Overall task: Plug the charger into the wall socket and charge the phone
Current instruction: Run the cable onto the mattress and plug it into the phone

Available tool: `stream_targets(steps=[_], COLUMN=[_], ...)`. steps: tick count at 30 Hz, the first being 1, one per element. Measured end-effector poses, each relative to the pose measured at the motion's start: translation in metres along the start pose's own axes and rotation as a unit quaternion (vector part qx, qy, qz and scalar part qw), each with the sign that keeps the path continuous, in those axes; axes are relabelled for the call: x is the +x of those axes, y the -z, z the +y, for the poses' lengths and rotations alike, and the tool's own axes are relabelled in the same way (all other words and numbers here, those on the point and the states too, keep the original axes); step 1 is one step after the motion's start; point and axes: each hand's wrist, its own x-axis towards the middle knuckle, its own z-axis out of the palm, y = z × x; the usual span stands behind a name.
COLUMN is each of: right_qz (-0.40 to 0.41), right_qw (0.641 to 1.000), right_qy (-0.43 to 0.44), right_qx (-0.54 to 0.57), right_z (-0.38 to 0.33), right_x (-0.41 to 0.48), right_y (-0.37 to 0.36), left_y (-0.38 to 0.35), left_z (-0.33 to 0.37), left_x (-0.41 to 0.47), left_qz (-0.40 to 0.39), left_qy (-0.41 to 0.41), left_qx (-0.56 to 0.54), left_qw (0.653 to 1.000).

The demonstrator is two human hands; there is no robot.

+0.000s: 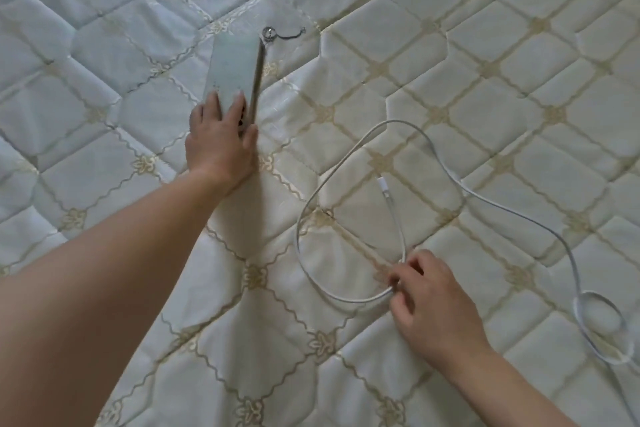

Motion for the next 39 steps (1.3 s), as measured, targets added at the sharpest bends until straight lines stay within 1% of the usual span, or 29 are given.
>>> stream_targets(steps=[2,4,7,10,13,16,18,22,25,29,33,36,37,39], right_qz=[0.014,0.049,0.102,0.098,0.078,0.052,0.039,0.03,0.049,0.083,0.096,0.107,0.12,0.17], right_qw=[0.998,0.992,0.979,0.971,0.982,0.991,0.993,0.992,0.983,0.975,0.967,0.962,0.962,0.956], right_qy=[-0.042,-0.086,-0.139,-0.175,-0.132,-0.092,-0.075,-0.075,-0.107,-0.121,-0.133,-0.134,-0.136,-0.139], right_qx=[0.038,0.077,0.108,0.128,0.107,0.083,0.078,0.1,0.141,0.168,0.194,0.211,0.206,0.194], right_z=[0.004,0.004,0.002,-0.004,-0.009,-0.01,-0.007,-0.002,-0.002,-0.007,-0.006,0.012,0.022,0.046], right_x=[-0.003,0.005,0.034,0.063,0.069,0.056,0.041,0.019,0.015,0.013,-0.001,-0.029,-0.039,-0.058], right_y=[0.003,0.008,0.012,0.015,0.012,0.009,0.006,0.002,-0.001,-0.004,-0.001,0.011,0.018,0.039], left_y=[0.001,0.0,-0.006,-0.012,-0.014,-0.006,0.0,0.002,0.0,-0.01,-0.018,-0.019,-0.019,-0.018], left_z=[-0.005,-0.007,-0.009,-0.007,0.0,0.004,0.006,0.011,0.016,0.025,0.027,0.03,0.033,0.039], left_x=[-0.011,-0.029,-0.078,-0.136,-0.168,-0.149,-0.128,-0.11,-0.119,-0.171,-0.215,-0.241,-0.25,-0.267], left_qz=[-0.003,-0.008,-0.004,-0.005,-0.024,-0.004,-0.011,-0.051,-0.055,-0.058,-0.083,-0.116,-0.131,-0.169], left_qy=[-0.012,-0.009,-0.009,0.002,0.039,0.089,0.119,0.1,0.12,0.143,0.151,0.166,0.17,0.172], left_qx=[0.002,-0.009,-0.024,-0.045,-0.065,-0.111,-0.132,-0.069,-0.069,-0.067,-0.073,-0.123,-0.149,-0.203], left_qw=[1.0,1.0,1.0,0.999,0.997,0.99,0.984,0.991,0.989,0.986,0.982,0.971,0.965,0.949])
